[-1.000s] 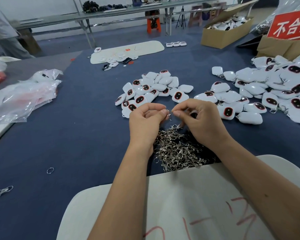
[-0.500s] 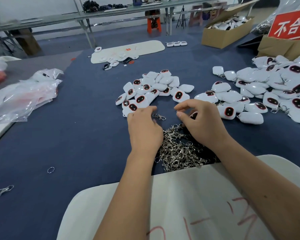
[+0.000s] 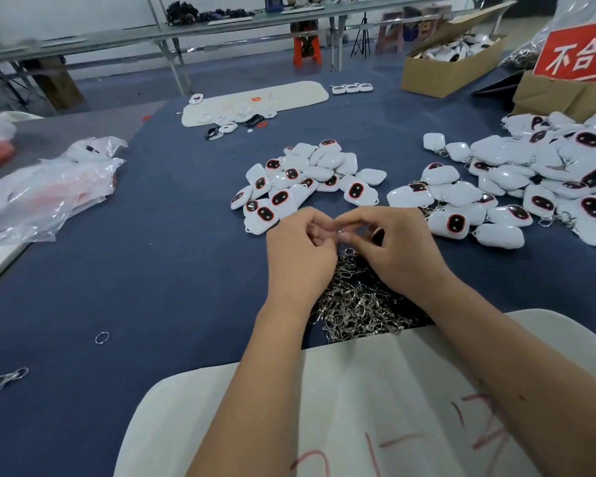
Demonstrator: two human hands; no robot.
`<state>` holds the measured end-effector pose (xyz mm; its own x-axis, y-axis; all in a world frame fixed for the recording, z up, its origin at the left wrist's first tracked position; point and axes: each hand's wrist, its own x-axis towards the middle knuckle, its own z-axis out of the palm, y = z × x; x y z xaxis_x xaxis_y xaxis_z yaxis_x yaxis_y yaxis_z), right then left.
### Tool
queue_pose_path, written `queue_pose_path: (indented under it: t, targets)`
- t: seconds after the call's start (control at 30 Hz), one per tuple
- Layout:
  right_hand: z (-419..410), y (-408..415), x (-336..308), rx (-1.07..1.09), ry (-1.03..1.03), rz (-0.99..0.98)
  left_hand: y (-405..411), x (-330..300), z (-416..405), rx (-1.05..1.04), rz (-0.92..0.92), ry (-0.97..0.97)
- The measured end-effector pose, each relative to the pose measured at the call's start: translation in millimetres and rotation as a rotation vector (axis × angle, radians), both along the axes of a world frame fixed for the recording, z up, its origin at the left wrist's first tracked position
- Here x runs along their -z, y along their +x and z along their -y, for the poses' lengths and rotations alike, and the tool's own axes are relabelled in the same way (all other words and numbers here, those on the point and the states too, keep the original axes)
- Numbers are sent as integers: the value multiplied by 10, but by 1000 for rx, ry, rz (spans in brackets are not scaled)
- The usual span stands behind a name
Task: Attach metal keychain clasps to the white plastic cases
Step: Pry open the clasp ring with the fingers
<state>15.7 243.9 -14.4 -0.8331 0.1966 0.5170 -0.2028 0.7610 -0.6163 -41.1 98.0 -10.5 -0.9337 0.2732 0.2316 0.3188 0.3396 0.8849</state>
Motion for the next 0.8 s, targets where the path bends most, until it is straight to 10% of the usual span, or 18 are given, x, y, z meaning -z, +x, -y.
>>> queue_pose_path:
  t: [0.33, 0.8]
  targets:
    - [-107, -17, 13, -82, -422, 52, -10, -40, -14, 120, 83, 166]
    - [-144, -29, 30, -122, -493, 67, -32, -32, -7, 175, 55, 92]
